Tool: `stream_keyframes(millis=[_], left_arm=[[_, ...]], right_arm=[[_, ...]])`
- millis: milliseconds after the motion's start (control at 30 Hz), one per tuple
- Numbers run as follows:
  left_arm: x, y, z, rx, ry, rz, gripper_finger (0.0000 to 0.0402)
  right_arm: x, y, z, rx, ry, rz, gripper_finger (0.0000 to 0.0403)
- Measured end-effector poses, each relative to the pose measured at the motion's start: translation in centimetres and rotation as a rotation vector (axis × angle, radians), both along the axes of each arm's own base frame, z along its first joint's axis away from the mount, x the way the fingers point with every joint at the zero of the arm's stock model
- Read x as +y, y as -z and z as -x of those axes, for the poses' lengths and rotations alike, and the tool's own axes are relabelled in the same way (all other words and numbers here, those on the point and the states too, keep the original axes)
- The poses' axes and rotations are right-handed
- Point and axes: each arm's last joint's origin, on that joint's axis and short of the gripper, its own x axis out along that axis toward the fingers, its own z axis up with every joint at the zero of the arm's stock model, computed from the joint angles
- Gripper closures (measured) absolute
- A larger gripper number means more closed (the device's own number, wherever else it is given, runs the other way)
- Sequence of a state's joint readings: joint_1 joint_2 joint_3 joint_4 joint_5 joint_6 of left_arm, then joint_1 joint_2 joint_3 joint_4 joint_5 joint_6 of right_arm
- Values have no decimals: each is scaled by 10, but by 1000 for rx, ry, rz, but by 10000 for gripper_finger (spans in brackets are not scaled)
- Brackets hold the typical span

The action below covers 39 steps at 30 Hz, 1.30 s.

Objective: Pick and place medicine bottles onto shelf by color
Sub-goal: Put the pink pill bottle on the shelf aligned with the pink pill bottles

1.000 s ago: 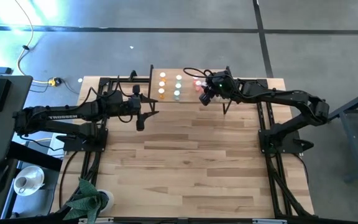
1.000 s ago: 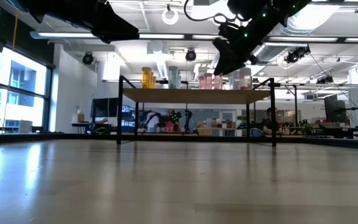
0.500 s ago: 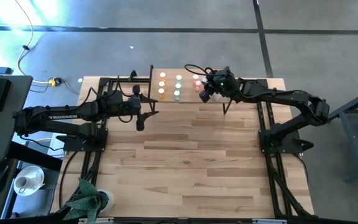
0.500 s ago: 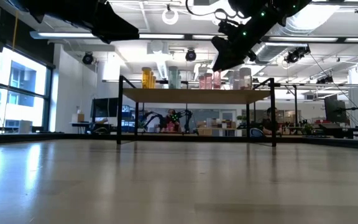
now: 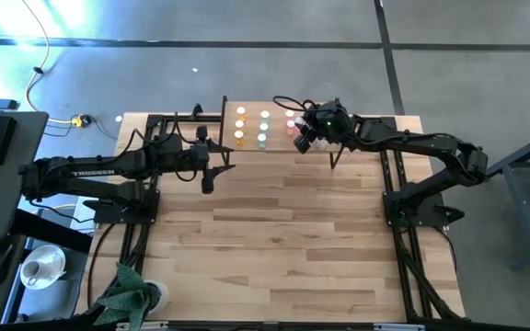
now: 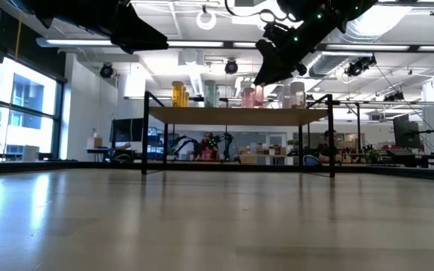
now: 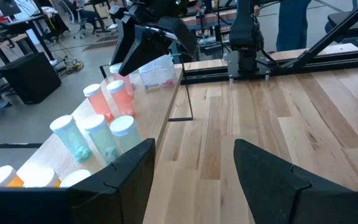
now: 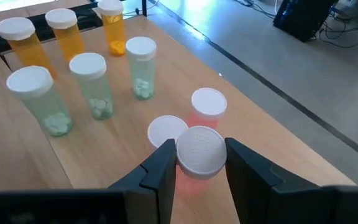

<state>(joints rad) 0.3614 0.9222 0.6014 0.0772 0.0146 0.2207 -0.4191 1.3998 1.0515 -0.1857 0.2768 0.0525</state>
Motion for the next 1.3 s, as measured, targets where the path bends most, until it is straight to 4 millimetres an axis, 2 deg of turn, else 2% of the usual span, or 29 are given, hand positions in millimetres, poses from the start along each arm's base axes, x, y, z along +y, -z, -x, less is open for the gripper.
stream_keyframes(millis=[167, 400, 500, 700, 867, 1100, 1300], left_arm=[[0, 1, 0, 5, 0, 2, 193], [0, 1, 0, 6, 0, 2, 193], [0, 1, 0, 6, 0, 2, 193], [0, 1, 0, 6, 0, 2, 193], [0, 1, 0, 6, 0, 2, 193], [0, 1, 0, 17, 2, -4, 193], [0, 1, 0, 16, 2, -4, 193]], right_arm=[[0, -1, 1, 2, 4, 2, 290], [11, -24, 14, -65, -11, 37, 290], [17, -27, 18, -71, -23, 19, 290], [21, -19, 15, -66, -134, -109, 290], [18, -6, 6, -36, -153, -147, 290], [22, 5, -7, -1, -188, -142, 290], [28, 6, -12, 17, -232, -89, 290]])
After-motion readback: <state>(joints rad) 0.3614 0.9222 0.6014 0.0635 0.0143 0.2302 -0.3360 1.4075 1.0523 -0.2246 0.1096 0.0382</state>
